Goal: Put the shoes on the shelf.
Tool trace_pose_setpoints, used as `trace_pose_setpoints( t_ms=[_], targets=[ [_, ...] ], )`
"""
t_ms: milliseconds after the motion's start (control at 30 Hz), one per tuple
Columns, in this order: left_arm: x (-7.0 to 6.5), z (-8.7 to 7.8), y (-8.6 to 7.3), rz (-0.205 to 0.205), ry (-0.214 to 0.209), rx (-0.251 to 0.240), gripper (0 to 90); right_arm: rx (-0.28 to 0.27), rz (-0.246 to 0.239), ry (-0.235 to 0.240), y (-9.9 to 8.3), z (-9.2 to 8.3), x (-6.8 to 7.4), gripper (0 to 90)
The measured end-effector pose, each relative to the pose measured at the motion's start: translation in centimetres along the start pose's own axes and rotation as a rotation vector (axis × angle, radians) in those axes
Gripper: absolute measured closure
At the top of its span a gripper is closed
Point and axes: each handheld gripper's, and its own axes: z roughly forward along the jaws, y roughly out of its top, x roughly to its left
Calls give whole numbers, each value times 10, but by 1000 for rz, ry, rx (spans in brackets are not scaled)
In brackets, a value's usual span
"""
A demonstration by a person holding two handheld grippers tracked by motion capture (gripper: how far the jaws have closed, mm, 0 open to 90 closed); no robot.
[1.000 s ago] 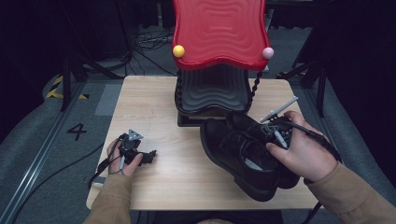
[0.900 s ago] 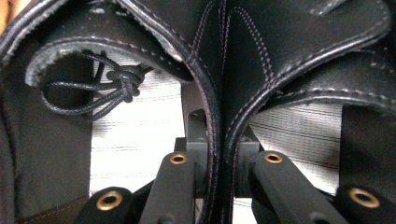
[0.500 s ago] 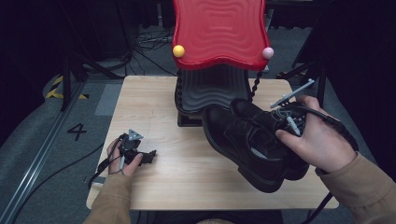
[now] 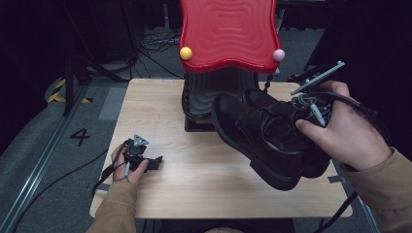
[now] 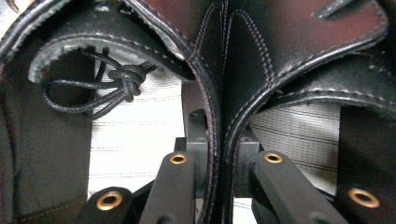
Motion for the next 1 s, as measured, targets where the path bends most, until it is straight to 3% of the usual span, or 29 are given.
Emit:
trace_pose_setpoints(
  t_ms=[333,767,867,1000],
  targets=[
    [0,0,0,0,0,1,0,-18,14,13,12,-30,3,820],
    [0,0,0,-2,-7,8,0,-43,35,33,42,-91,16,819],
    [0,0,0,-2,-7,8,0,-56,45,19,51,-98,17,819],
    [0,0,0,-2,-7,8,0,-102,64,-25,76,-109,19,819]
  ],
)
